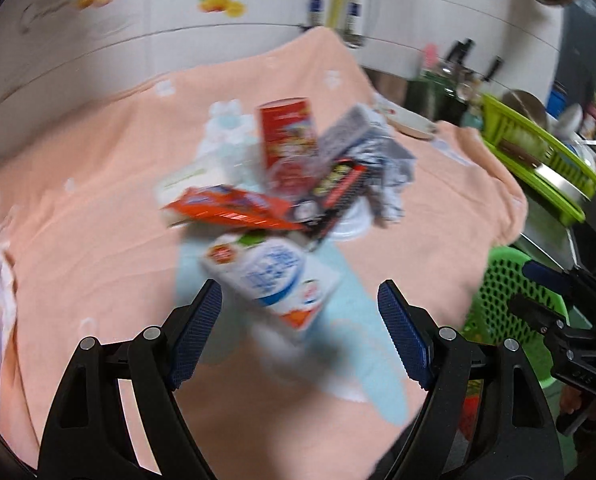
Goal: Collect trash
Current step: 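Grasp the clear plastic cup with the right gripper while the left grasps the orange Ovaltine packet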
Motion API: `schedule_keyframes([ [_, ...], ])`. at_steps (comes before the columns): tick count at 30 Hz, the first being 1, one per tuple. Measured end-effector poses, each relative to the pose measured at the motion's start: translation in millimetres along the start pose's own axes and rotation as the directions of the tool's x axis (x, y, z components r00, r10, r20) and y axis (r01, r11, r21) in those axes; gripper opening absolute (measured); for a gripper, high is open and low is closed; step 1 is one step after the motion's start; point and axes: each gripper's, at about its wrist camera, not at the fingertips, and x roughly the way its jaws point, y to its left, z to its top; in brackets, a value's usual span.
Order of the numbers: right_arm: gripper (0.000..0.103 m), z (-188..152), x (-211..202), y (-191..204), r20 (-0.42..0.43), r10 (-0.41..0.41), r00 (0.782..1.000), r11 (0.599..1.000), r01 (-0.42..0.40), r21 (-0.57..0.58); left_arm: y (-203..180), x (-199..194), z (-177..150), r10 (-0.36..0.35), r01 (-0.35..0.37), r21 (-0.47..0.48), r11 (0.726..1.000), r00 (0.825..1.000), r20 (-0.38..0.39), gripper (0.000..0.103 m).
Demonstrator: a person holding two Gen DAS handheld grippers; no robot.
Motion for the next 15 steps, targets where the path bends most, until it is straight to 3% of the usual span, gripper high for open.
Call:
schedule_keyframes([
  [9,0.046,52,61,30,-0.002,0.065,0.998,0.996,-0.065,-0.065,44,-1,-5,0.038,-0.038,-0.093,0.995,0.999,-0.005,0.079],
  [15,0.039,78,103,35,-0.019,0.083,0.996,0.995,-0.084,-0.061,62,4,12,0.045,-0.041,-0.158,0.987,0.999,0.019,0.079],
])
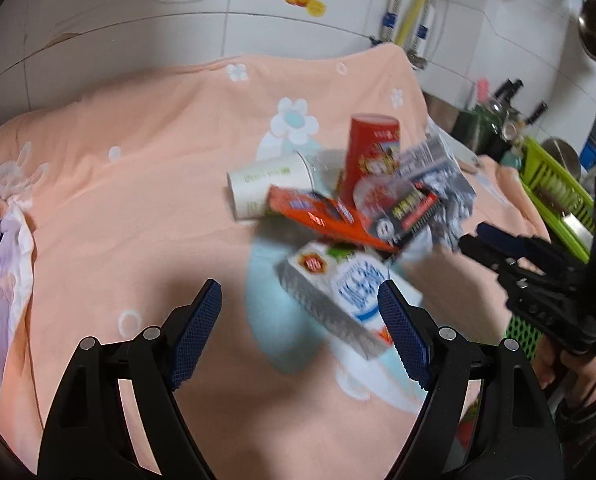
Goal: Collect trash
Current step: 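Grasp the clear plastic cup with the right gripper while the left grasps the orange Ovaltine packet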
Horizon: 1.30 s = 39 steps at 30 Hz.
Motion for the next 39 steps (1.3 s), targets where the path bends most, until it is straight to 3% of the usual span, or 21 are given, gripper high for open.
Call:
schedule_keyframes([
  [8,0.033,23,42,0,-0.023,-0.014,1.000,1.000,0.014,-0.019,9,23,41,-0.020,0.022,-0.071,0.997,1.000,0.022,0.079],
  [12,0.032,28,59,-3,-0.037,-0.025,0.999,1.000,0.024,-0.020,14,44,53,-0.038,0.036,-0.111,0.993,0.999,-0.014,0.079],
  [16,0.024,28,72,-7,-0.060,-0.023,0.998,1.000,0.022,-0.015,18,67,57,-0.069,0.060,-0.143,0.988,0.996,-0.063,0.077],
  [18,0.018,28,76,-9,-0.063,-0.023,0.998,1.000,0.022,-0.009,19,77,56,-0.104,0.090,-0.158,0.983,0.991,-0.084,0.070],
  [20,0.005,27,77,-10,-0.064,-0.004,0.998,1.000,0.004,-0.003,20,85,55,-0.141,0.121,-0.181,0.976,0.985,-0.102,0.061],
  [26,0.002,24,66,-7,-0.039,0.000,0.999,1.000,0.000,-0.007,19,96,45,-0.250,0.219,-0.221,0.950,0.961,-0.120,0.032],
  [29,0.002,23,57,-7,-0.021,0.001,1.000,1.000,-0.001,0.001,17,93,43,-0.260,0.234,-0.211,0.949,0.960,-0.105,0.022],
  [39,0.002,8,0,-13,0.039,-0.023,0.999,0.999,0.021,0.032,-6,59,42,-0.286,0.277,-0.145,0.950,0.957,-0.046,0.010],
])
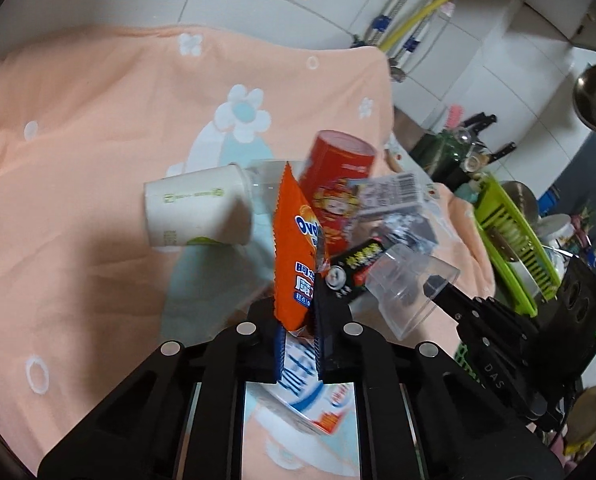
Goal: Collect trash
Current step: 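Grasp the clear plastic cup with the right gripper while the left grasps the orange Ovaltine packet, then release the cup into the basket with the right gripper while the left drops the orange packet in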
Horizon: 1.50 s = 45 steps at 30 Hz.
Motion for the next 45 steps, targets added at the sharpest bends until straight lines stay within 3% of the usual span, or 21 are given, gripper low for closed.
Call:
schedule_keyframes([
  [7,0.002,-15,-50,-16,0.041,-0.037,0.998,0.998,0.035,0.048,-31,-25,-12,-0.028,0.026,0.052,0.998,0.999,0.044,0.008],
  [15,0.002,-47,-103,-30,0.069,-0.109,0.992,0.992,0.104,0.068,-73,-43,-32,-0.126,0.121,0.117,0.986,0.991,0.037,0.008],
  [23,0.002,-99,-157,-66,0.020,-0.225,0.974,0.963,0.220,0.155,-129,-29,-64,-0.234,0.239,0.187,0.953,0.971,-0.050,0.008],
  [31,0.002,-150,-200,-114,-0.057,-0.356,0.933,0.903,0.359,0.235,-185,-8,-93,-0.288,0.317,0.261,0.912,0.947,-0.143,0.008],
  [35,0.003,-170,-211,-127,-0.086,-0.387,0.918,0.881,0.396,0.259,-207,2,-104,-0.300,0.342,0.284,0.896,0.936,-0.184,0.008],
  [45,0.011,-201,-223,-149,-0.135,-0.405,0.904,0.841,0.426,0.334,-253,33,-130,-0.297,0.384,0.338,0.859,0.912,-0.283,0.008],
])
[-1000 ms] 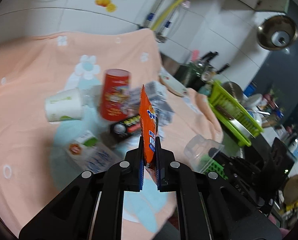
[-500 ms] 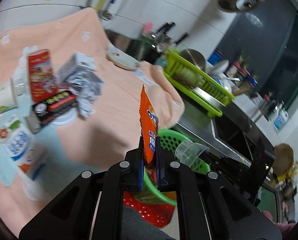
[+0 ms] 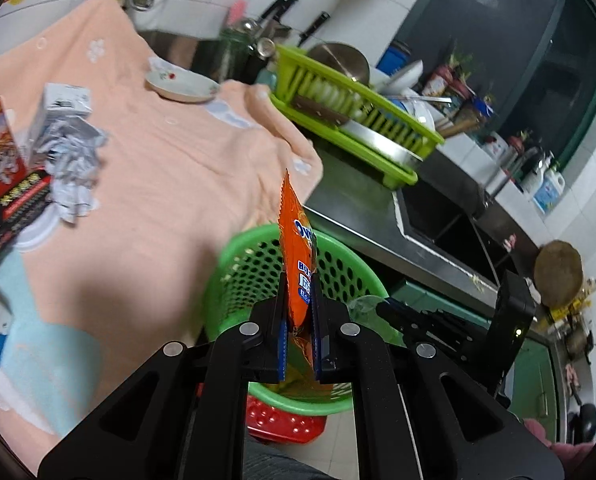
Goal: Collect trash
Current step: 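Release the cup into the basket with the right gripper while the left drops the orange packet in, then move both grippers back over the remaining trash on the towel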
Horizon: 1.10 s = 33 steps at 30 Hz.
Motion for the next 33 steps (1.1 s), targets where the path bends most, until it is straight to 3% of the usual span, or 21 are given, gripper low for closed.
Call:
schedule_keyframes([
  [3,0.014,-4,-2,-7,-0.003,-0.010,1.000,1.000,0.010,0.012,-8,13,-2,-0.015,0.016,0.017,1.000,1.000,-0.027,0.008],
  [8,0.028,-7,-6,-15,0.000,-0.025,1.000,0.999,0.025,0.024,-18,30,-4,-0.022,0.024,0.030,0.999,0.998,-0.060,0.008],
  [18,0.042,-11,-18,-25,0.029,-0.039,0.999,0.998,0.037,0.049,-33,53,-3,0.013,-0.006,0.070,0.998,0.996,-0.093,0.008],
  [24,0.044,-11,-24,-26,0.040,-0.038,0.998,0.998,0.036,0.050,-36,65,-4,0.017,-0.009,0.068,0.998,0.993,-0.114,0.011],
  [25,0.044,-11,-24,-26,0.040,-0.036,0.999,0.998,0.034,0.051,-36,66,-4,0.015,-0.007,0.069,0.998,0.993,-0.117,0.012],
  [29,0.045,-12,-25,-24,0.040,-0.028,0.999,0.998,0.026,0.054,-37,69,-6,0.011,-0.003,0.068,0.998,0.993,-0.116,0.034],
  [33,0.047,-11,-25,-21,0.041,-0.020,0.999,0.999,0.018,0.049,-34,65,-7,0.032,-0.024,0.071,0.997,0.993,-0.111,0.037],
])
